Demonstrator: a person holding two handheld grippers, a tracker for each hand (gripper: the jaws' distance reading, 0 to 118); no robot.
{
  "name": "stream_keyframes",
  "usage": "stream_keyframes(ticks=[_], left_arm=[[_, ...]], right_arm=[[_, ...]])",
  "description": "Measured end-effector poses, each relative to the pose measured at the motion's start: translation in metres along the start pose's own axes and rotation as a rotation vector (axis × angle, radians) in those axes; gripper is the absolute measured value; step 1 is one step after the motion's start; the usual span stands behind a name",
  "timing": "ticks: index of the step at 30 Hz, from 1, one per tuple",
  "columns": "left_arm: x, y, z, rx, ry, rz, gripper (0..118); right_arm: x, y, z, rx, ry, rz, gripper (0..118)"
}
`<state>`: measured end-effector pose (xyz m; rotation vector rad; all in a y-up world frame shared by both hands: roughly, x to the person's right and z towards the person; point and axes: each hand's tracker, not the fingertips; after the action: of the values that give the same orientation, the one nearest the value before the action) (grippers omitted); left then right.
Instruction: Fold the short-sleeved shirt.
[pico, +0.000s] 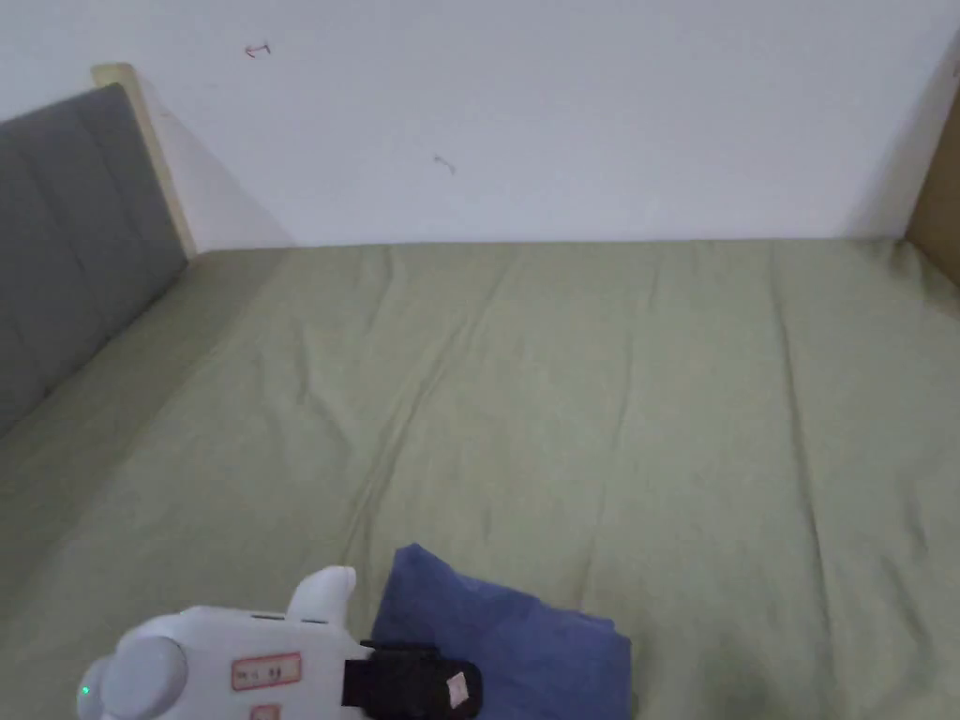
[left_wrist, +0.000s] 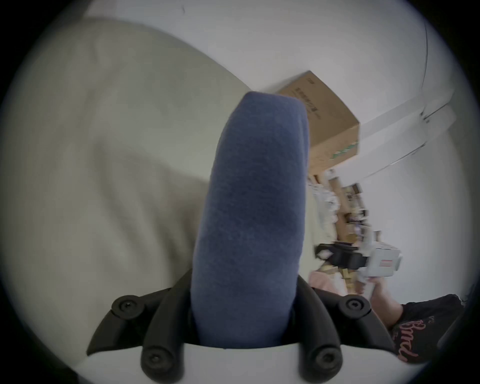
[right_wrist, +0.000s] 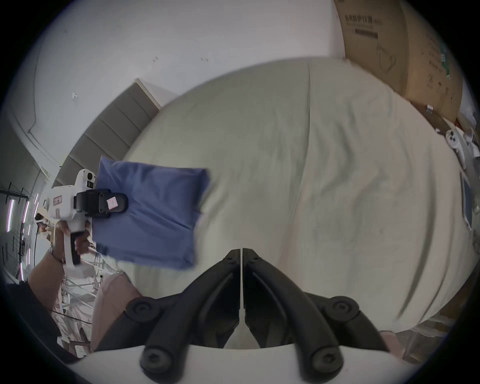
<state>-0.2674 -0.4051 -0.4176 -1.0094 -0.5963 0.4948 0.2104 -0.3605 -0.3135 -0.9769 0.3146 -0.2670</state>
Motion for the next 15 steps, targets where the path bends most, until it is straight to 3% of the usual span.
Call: stream_keyframes(ticks=[5,10,11,13,14,15], left_arm=[[-0.069,0.043,0.113,-0.127,0.396,-0.076,20],[-0.131,0.06,0.162,-0.156,0.81,-0.096,26],[-0.138,0.062,0.166,-0.162,0.891,-0.133,39],[-0.148,0.063,0.17,-0.187,1.093,-0.209,104],[-0.15,0.06,0.172,-0.202,1.214,-0.241,118],[-0.151,0.06,0.174,-0.183,1.267,-0.271,117]], right_arm=[[-0.012,-0.005,0.034,0.024,-0.015,0.016,1],[-0.015,-0.012,0.033,0.0,-0.062,0.035,1],[-0.016,-0.013,0.031,-0.008,-0.072,0.03,1],[-0.016,-0.013,0.028,-0.02,-0.074,0.013,1],[-0.017,-0.013,0.028,-0.02,-0.069,0.006,1],[-0.017,-0.012,0.028,-0.018,-0.065,0.004,1]])
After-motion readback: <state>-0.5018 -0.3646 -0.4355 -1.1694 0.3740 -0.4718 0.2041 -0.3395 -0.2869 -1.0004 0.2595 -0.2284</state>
